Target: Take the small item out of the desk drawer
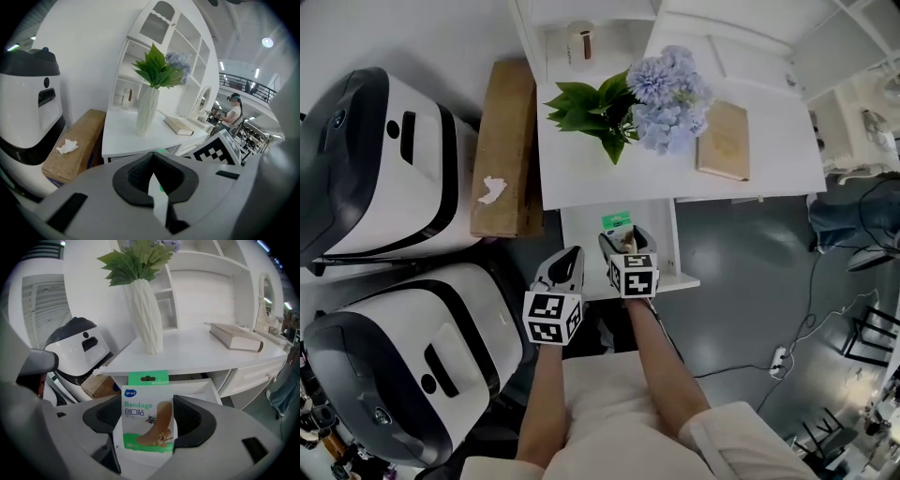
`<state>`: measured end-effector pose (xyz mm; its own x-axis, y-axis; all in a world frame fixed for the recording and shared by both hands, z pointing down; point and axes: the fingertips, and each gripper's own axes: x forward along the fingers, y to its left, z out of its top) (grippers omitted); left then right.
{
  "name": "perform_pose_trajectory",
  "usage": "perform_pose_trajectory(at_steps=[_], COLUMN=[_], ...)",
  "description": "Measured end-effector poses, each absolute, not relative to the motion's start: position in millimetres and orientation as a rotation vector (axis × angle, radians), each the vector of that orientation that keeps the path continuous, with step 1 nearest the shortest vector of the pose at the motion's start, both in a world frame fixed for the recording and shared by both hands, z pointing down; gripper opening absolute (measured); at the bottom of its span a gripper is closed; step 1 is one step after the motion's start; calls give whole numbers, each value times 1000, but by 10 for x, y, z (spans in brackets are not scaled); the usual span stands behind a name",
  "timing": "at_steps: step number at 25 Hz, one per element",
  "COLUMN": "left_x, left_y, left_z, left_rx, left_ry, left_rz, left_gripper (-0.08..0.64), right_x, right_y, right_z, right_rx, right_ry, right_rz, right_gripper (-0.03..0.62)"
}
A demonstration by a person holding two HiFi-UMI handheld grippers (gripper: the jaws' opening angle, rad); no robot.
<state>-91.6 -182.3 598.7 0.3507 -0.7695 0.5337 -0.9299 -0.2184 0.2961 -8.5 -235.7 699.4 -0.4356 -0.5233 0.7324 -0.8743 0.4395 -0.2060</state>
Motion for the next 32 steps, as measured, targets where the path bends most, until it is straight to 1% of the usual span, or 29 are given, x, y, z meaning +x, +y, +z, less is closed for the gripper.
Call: perform_pose_trajectory(at_steps=[6,14,25,32], left_x=[-958,-995,-879,-852], left_y=[-1675,-1288,-827,-561], left_z=[5783,5794,5746,5691], left_rx=[2114,2135,2234,2309], left_ry=[-1444,-1405,-1373,-1343], left_rz=[358,377,459,482], left_gripper=[17,17,17,17], right_x=[-37,11,245,334], right_y=[-2130,-1662,-1242,-957], right_z=[6637,6313,5964,5911], right_rx=[1236,1306,1387,1411], right_ry=[-2152,-2167,-2239,-2272], right_rz=[731,695,679,660], right_gripper=[360,360,359,360])
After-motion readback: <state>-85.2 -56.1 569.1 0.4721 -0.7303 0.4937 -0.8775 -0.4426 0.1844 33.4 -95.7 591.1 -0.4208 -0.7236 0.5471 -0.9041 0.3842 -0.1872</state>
